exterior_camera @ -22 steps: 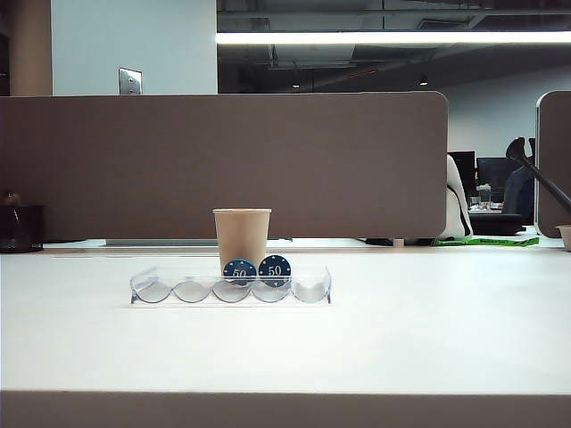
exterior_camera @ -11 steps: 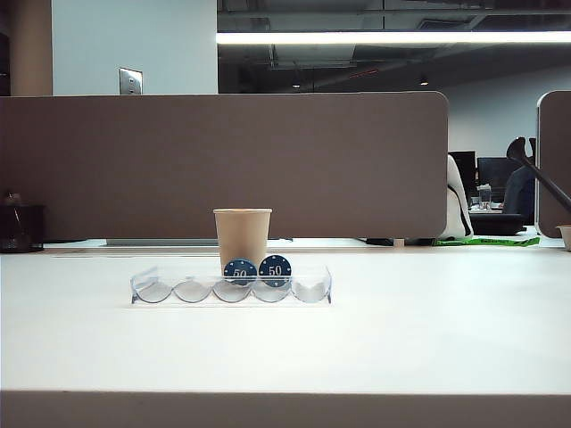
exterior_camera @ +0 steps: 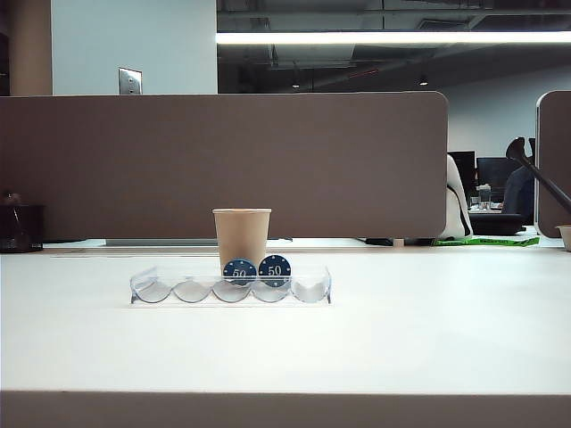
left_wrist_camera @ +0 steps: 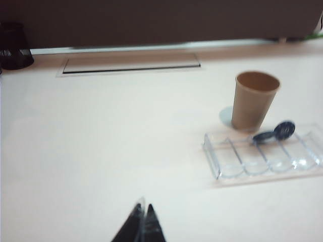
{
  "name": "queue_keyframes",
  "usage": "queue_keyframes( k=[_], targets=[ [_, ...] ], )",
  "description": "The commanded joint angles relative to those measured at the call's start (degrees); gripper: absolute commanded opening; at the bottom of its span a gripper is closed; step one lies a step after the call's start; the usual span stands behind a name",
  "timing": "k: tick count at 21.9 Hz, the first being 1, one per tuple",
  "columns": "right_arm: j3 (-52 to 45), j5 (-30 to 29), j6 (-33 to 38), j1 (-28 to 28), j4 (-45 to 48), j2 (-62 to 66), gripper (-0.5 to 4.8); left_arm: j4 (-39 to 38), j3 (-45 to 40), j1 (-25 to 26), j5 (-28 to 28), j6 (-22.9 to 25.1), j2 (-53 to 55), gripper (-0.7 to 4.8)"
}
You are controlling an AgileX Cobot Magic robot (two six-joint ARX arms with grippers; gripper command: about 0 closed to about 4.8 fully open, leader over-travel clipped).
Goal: Pick up the chip with the greater value and put it into the paper cup.
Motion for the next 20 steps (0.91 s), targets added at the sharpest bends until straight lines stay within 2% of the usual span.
queue_keyframes(
  k=[1, 3, 8, 14, 20],
  targets=[
    [-0.1, -1.6, 0.5, 0.0, 1.3, 0.0, -0.01, 13.4, -3.2, 0.0, -0.1, -3.6, 0.0, -0.06],
    [-0.1, -1.7, 0.5, 0.0, 1.3, 0.0, -0.01, 20.6, -5.9, 0.0, -0.1, -3.4, 0.0, -0.06],
    [-0.1, -3.3, 0.4, 0.0, 1.3, 0.0, -0.01, 28.3, -11.2, 0.0, -0.2, -3.4, 0.0, -0.06],
    [-0.1, -7.8, 0.4, 0.0, 1.1, 0.0, -0.01, 30.1, -15.1, 0.0, 0.1, -3.2, 0.0, -0.06],
    [-0.1, -7.5, 0.2, 0.0, 0.1, 0.0, -0.01, 30.9, -17.7, 0.0, 0.2, -1.4, 0.0, -0.06]
  ],
)
